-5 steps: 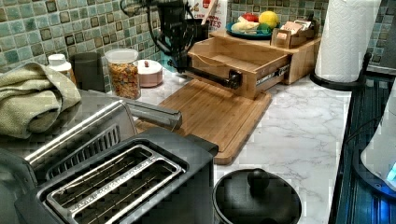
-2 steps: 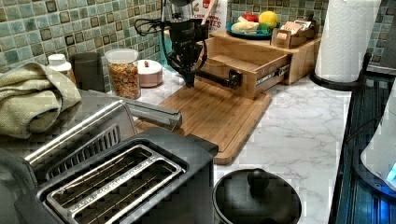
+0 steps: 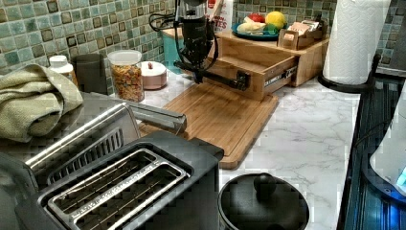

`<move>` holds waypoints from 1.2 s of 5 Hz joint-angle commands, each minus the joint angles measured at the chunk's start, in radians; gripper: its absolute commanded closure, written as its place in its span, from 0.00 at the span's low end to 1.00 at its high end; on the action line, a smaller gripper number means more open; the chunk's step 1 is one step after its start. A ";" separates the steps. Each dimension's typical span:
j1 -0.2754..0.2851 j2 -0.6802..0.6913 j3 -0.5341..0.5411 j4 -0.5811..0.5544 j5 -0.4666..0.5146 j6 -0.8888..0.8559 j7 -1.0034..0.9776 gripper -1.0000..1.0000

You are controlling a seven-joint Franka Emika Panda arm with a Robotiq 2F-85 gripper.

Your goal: Close the drawer.

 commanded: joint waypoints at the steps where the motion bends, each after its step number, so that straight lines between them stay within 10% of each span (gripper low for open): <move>1: -0.131 -0.070 -0.075 0.066 0.017 -0.019 -0.134 1.00; 6: -0.351 -0.027 -0.152 0.107 0.050 0.101 -0.480 1.00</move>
